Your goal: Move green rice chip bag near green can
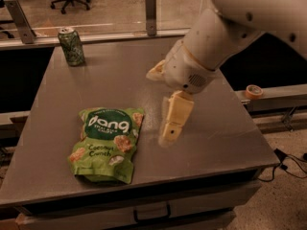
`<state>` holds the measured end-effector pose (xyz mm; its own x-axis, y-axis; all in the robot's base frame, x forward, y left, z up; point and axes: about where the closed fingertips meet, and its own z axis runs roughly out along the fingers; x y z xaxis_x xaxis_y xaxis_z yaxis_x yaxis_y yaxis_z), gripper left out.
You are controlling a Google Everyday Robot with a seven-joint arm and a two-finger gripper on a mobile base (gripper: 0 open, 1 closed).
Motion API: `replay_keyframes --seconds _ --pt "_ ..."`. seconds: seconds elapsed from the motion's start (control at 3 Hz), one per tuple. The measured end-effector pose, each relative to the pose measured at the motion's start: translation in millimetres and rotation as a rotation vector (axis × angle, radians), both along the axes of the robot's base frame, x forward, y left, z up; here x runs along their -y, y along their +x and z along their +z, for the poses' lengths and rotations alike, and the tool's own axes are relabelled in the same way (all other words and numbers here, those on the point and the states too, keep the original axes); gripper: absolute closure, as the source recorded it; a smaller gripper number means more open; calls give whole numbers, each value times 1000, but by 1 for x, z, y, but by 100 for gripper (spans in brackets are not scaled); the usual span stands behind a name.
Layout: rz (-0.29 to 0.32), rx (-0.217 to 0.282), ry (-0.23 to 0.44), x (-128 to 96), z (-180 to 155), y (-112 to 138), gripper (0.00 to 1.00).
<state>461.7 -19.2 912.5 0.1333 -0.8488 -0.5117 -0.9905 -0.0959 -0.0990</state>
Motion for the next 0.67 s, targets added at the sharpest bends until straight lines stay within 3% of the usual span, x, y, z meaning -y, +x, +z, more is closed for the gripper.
replay_keyframes --seconds 0.33,0.67 --pt "21 -7 19 -12 1 -3 0" --pt "106 -6 50 -19 -2 0 0"
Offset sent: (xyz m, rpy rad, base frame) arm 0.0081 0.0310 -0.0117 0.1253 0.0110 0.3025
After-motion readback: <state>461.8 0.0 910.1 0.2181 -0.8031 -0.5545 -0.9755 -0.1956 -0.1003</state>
